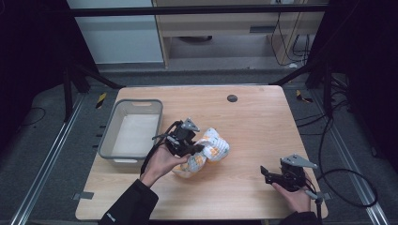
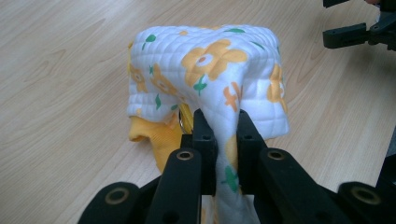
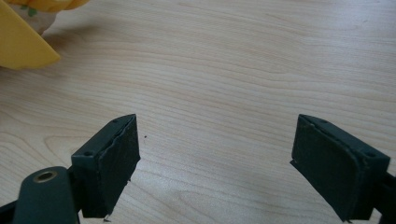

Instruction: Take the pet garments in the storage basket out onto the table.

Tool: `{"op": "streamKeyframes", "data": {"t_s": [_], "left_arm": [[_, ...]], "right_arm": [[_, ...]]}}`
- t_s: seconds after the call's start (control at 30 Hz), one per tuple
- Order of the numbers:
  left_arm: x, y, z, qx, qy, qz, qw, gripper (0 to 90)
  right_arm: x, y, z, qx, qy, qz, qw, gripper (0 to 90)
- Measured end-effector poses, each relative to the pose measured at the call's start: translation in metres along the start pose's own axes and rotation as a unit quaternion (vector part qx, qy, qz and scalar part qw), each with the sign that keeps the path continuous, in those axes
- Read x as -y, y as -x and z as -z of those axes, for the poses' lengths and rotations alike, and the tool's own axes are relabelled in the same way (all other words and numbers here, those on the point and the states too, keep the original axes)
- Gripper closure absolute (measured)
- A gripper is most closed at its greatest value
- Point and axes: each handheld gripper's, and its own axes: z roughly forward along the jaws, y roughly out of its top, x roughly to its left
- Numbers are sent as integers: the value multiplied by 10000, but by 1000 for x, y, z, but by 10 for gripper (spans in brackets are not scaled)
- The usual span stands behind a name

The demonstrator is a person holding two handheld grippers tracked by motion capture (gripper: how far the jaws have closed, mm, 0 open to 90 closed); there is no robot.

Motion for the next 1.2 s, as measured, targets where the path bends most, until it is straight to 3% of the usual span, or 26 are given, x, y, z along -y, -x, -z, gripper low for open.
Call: {"op": "streamKeyframes", "data": {"t_s": [0.7, 1.2], "left_arm": [[12, 8, -30, 238, -133, -7, 9996, 821], [21, 19, -53, 421, -259, 1, 9988, 764]], "right_arm": [[0, 0, 0, 0, -10, 11, 10000, 150], [0, -1, -1, -15, -47, 24, 10000, 147]]}}
